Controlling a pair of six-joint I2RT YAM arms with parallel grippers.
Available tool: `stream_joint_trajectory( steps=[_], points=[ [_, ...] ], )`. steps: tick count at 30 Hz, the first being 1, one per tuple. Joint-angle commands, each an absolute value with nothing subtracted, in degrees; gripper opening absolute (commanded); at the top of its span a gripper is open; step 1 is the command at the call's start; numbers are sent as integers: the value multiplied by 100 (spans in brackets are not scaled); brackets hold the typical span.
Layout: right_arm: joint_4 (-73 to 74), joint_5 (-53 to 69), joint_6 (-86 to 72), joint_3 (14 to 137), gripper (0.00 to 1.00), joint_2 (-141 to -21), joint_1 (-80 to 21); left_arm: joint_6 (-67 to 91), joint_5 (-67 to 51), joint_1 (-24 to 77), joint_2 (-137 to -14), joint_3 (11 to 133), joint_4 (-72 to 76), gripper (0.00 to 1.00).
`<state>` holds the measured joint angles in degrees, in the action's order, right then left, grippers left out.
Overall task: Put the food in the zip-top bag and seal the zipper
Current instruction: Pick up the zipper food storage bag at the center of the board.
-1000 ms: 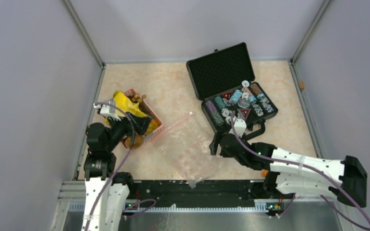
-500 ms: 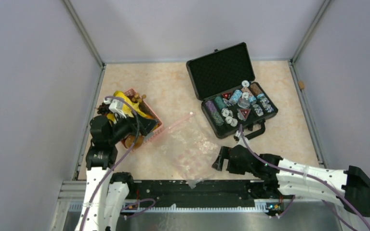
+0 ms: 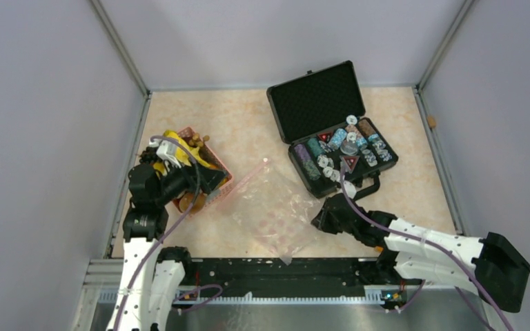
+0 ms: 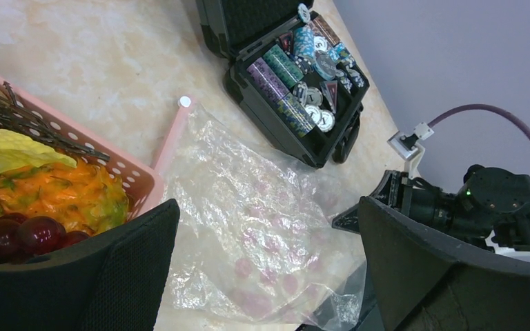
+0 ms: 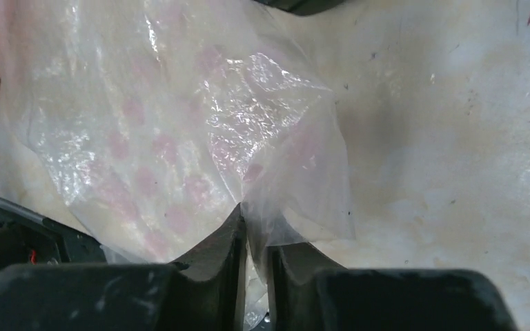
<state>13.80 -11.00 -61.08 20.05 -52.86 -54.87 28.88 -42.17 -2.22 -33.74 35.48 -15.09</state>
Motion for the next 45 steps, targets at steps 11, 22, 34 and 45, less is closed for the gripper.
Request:
stream_joint_trajectory(
  steps=[11, 22, 34, 45],
  points=[
    [1729, -1728, -3566, 3080, 0, -4872, -5446, 2912, -4431, -246, -3579, 3497, -1060, 99],
    [2851, -3278, -2452, 3722, 0, -4221, -5399, 2803, -3919, 595, -3834, 3483, -1113, 99],
    [4048, -2828, -2048, 4864, 0, -5241, -4920, 2014, -2452, 2208, -5894, 4183, -509, 99],
    [3759, -2056, -1947, 4649, 0, -4867, -4343, 1142, -3660, 2231, -8217, 5314, 282, 95]
  ],
)
